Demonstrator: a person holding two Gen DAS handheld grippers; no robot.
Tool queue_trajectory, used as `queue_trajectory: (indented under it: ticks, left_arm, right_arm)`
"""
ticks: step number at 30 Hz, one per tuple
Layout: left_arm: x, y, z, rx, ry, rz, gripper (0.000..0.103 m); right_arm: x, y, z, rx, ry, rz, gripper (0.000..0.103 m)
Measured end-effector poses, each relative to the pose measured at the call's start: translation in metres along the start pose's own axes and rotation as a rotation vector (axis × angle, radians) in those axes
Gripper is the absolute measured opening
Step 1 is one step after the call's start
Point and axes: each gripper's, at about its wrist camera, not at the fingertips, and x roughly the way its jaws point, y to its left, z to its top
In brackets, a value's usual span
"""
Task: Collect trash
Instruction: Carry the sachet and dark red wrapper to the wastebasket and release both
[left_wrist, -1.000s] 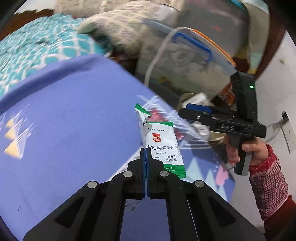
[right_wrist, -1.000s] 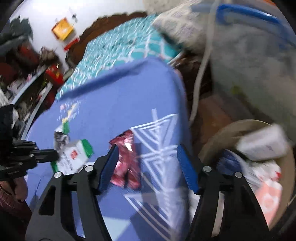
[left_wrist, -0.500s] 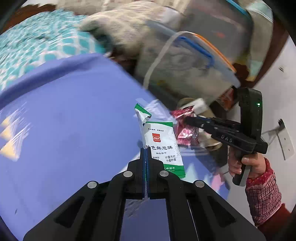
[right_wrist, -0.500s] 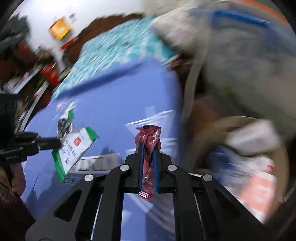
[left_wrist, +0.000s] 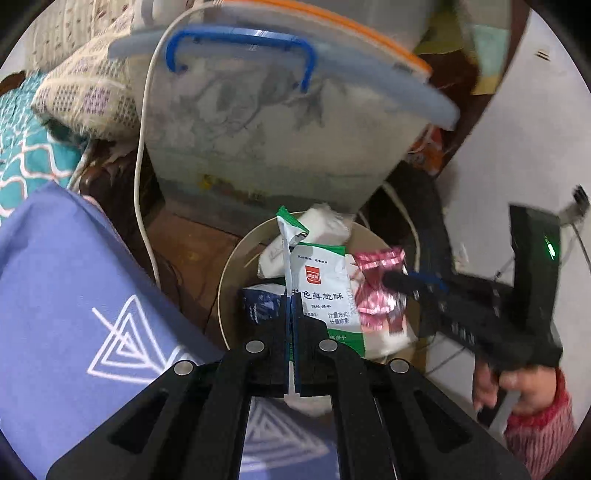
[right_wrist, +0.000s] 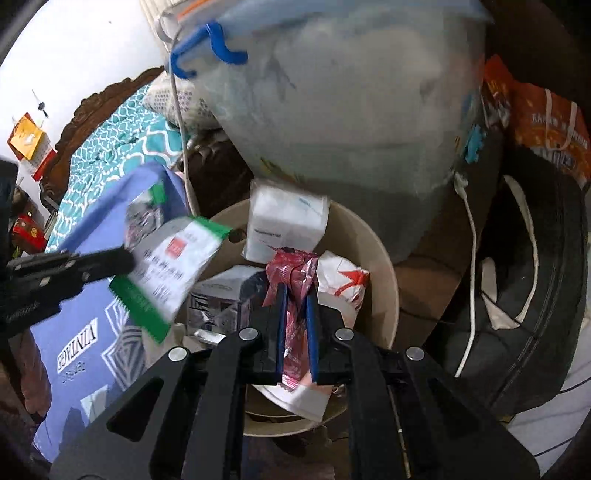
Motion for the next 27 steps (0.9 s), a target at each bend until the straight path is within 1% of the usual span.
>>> queue_trajectory:
  ticks: [2, 4, 5, 6, 7, 8, 9, 10, 11, 12, 15, 19, 22, 25, 27]
  left_arm:
    - [0.011, 0.001, 0.002, 0.003, 0.013, 0.045, 0.003]
    - [0.019, 0.002, 0.002, 0.014, 0.032, 0.075, 0.016]
    - [0.022, 0.000, 0.002, 0.022, 0.038, 0.079, 0.035]
    - [0.025, -0.003, 0.002, 0.039, 0.040, 0.087, 0.053]
    - [0.025, -0.008, 0.002, 0.065, 0.032, 0.113, 0.059]
    - [0.026, -0.015, 0.001, 0.100, 0.020, 0.152, 0.068]
    - [0.026, -0.018, 0.002, 0.120, 0.018, 0.169, 0.071]
    - [0.026, -0.021, 0.002, 0.128, 0.015, 0.179, 0.071]
    - [0.025, -0.020, 0.003, 0.124, 0.017, 0.168, 0.071]
    - [0.023, -0.020, 0.003, 0.109, 0.020, 0.137, 0.071]
    - [0.013, -0.016, 0.003, 0.074, 0.013, 0.085, 0.071]
    - [-0.011, -0.007, 0.000, -0.002, -0.016, -0.019, 0.071]
    - [-0.032, 0.001, -0.005, -0.061, -0.037, -0.067, 0.071]
    - [-0.060, 0.002, -0.020, -0.063, -0.080, -0.076, 0.071]
    - [-0.079, -0.001, -0.035, -0.042, -0.112, -0.053, 0.071]
  right_arm:
    - [0.008, 0.004, -0.004, 0.004, 0.014, -0.001, 0.014]
    - [0.012, 0.007, -0.001, 0.015, 0.029, 0.019, 0.015]
    - [0.010, 0.006, 0.000, 0.023, 0.027, 0.022, 0.017]
    - [0.007, 0.005, 0.000, 0.032, 0.019, 0.031, 0.030]
    - [0.004, 0.005, 0.000, 0.042, 0.009, 0.040, 0.059]
    - [-0.001, 0.005, 0.000, 0.050, -0.010, 0.041, 0.070]
    - [-0.011, 0.006, 0.000, 0.055, -0.045, 0.020, 0.071]
    - [-0.018, 0.006, -0.001, 0.047, -0.070, 0.016, 0.071]
    - [-0.023, 0.006, 0.000, 0.044, -0.078, 0.024, 0.071]
    - [-0.028, 0.004, -0.001, 0.052, -0.090, 0.026, 0.071]
    - [-0.047, 0.001, -0.002, 0.074, -0.133, 0.031, 0.071]
    - [-0.071, 0.006, -0.006, 0.078, -0.178, 0.036, 0.071]
    - [-0.089, 0.009, -0.015, 0.100, -0.219, 0.052, 0.071]
    - [-0.110, 0.016, -0.036, 0.137, -0.272, 0.076, 0.071]
    - [-0.123, 0.023, -0.056, 0.166, -0.309, 0.085, 0.071]
